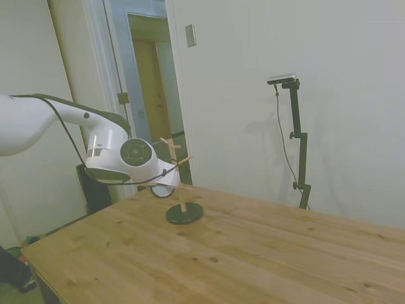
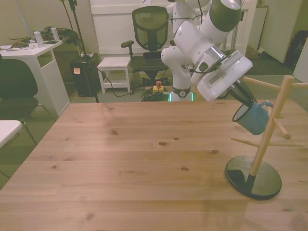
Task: Unload the mug
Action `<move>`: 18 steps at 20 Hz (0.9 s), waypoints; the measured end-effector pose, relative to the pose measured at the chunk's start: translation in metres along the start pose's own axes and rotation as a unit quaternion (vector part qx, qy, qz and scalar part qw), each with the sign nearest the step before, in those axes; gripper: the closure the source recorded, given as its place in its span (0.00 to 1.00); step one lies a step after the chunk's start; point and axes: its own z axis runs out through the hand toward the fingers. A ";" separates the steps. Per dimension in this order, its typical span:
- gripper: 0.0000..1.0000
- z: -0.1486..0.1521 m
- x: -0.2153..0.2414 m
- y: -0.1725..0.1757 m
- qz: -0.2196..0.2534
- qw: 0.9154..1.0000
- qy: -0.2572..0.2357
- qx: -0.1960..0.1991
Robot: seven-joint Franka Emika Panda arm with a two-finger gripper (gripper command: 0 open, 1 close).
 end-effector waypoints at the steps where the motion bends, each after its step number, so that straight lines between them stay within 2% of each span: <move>1: 1.00 -0.001 -0.001 0.000 0.000 1.000 0.000 0.000; 18: 1.00 -0.006 -0.025 -0.035 -0.025 0.999 -0.007 0.022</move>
